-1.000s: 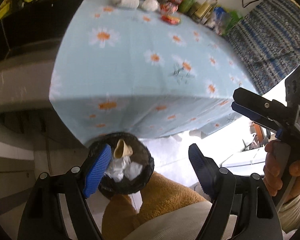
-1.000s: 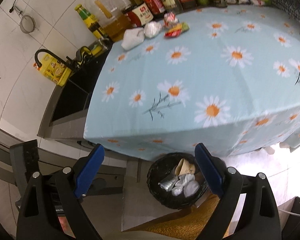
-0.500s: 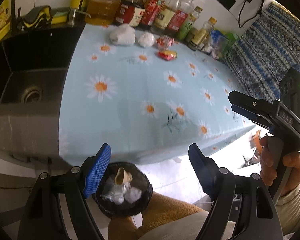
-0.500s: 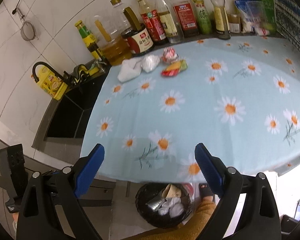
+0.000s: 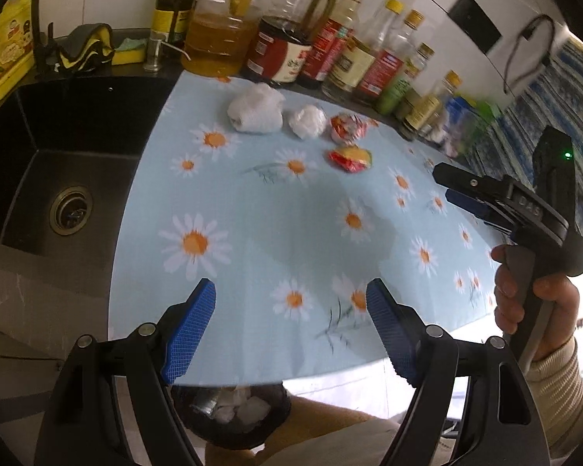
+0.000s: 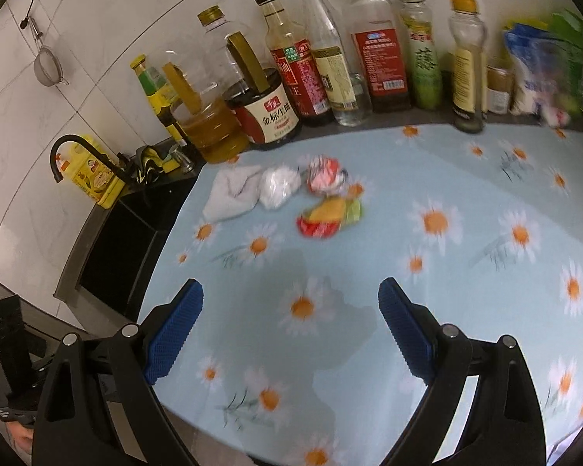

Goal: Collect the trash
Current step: 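Raise both grippers back up over the table, then grasp the crumpled red-orange wrapper with the right gripper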

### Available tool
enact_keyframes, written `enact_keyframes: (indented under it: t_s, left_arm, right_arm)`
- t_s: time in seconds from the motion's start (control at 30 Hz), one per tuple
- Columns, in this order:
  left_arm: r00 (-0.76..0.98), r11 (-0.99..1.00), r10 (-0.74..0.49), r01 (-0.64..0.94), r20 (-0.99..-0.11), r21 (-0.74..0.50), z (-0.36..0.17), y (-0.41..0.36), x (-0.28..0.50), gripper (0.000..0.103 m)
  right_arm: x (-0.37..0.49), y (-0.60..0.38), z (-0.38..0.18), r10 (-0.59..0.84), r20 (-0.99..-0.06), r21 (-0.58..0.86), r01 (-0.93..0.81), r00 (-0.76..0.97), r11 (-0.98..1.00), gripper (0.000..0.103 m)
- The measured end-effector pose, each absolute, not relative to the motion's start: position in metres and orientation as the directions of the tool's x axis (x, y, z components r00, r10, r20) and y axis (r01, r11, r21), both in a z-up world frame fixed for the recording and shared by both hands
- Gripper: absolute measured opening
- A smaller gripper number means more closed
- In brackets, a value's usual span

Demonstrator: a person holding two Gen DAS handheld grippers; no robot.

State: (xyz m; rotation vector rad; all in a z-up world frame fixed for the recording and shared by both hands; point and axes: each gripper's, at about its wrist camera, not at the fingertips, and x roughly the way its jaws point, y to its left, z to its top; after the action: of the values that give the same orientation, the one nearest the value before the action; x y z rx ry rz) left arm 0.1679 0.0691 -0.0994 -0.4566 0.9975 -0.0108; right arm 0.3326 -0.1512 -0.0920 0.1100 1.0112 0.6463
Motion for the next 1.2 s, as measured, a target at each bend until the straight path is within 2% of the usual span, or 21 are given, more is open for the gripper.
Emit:
enact_keyframes:
  t_s: [0.47, 0.6, 0.77, 0.87, 1.0, 1.07, 1.13, 1.2]
  left_arm:
    - [0.530, 0.868, -0.108, -0.362, -0.841, -0.340, -0.097, 0.059, 0.214, 0.077]
    - [0.521, 0.851, -0.083, -0.406, -0.850, -0.332, -0.100, 0.055, 0.220, 0.077]
    - [0.506, 0.835, -0.054, -0.450, -0.861, -0.316, -0.104, 0.052, 0.225, 0.077]
    - [0.499, 0.826, -0.042, -0.470, -0.866, -0.311, -0.106, 0.049, 0.228, 0.077]
    - [0.489, 0.824, -0.038, -0.478, -0.872, -0.304, -0.110, 0.044, 0.233, 0.077]
    - [0.483, 0.826, -0.037, -0.478, -0.875, -0.299, -0.112, 0.040, 0.237, 0.077]
    - [0.481, 0.829, -0.039, -0.474, -0.876, -0.297, -0.112, 0.037, 0.240, 0.077]
    - [0.478, 0.834, -0.035, -0.469, -0.878, -0.289, -0.113, 0.034, 0.244, 0.077]
  right_arm:
    - [0.441, -0.111, -0.124, 0.550, -0.796, 0.346, -0.557, 0.251, 0.755, 0.090]
    - [0.462, -0.098, -0.138, 0.538, -0.814, 0.336, -0.578, 0.218, 0.743, 0.077]
    - [0.479, -0.087, -0.146, 0.534, -0.819, 0.322, -0.604, 0.207, 0.729, 0.076]
    - [0.486, -0.080, -0.154, 0.518, -0.834, 0.310, -0.615, 0.190, 0.725, 0.067]
    - [0.493, -0.076, -0.166, 0.502, -0.850, 0.306, -0.626, 0.161, 0.718, 0.046]
    - [0.493, -0.076, -0.166, 0.513, -0.843, 0.309, -0.635, 0.160, 0.708, 0.045]
    - [0.493, -0.077, -0.165, 0.532, -0.834, 0.332, -0.641, 0.143, 0.693, 0.037]
    - [0.495, -0.082, -0.163, 0.560, -0.820, 0.376, -0.626, 0.118, 0.683, 0.036]
